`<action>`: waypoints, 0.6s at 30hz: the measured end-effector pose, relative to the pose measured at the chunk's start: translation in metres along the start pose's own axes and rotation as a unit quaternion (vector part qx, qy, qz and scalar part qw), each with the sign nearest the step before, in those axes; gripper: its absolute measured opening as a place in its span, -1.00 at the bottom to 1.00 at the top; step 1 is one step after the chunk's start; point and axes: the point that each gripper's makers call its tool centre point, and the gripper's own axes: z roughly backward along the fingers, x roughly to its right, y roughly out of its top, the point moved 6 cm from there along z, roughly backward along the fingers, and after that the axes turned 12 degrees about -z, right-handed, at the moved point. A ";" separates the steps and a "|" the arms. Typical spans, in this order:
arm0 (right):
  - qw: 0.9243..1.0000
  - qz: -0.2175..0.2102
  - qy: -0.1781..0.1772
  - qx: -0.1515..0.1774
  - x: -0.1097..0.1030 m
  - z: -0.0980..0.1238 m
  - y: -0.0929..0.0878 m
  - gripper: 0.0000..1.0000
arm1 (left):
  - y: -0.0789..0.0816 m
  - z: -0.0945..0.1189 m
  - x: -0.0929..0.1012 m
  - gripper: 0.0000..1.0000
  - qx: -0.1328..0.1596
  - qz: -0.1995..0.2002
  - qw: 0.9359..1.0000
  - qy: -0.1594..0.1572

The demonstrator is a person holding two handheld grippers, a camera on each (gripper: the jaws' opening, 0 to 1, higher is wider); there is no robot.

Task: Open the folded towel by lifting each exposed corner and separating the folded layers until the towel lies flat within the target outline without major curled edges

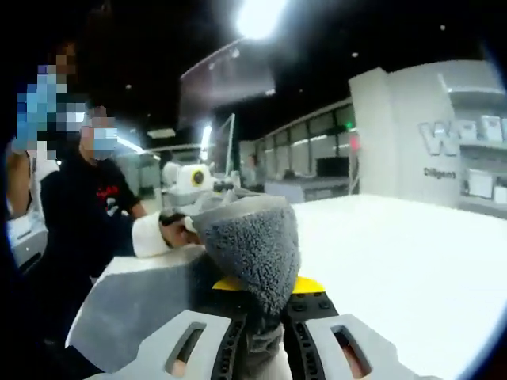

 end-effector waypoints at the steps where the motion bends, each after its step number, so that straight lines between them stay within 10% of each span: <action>1: 1.000 0.001 -0.003 0.000 0.001 0.000 0.000 -0.89 | 0.000 0.000 -0.001 -0.39 0.000 -0.002 1.000 0.005; 18: 0.997 0.038 -0.060 -0.009 0.021 -0.006 -0.009 -0.85 | -0.014 -0.002 -0.009 -0.30 -0.036 -0.021 0.998 0.046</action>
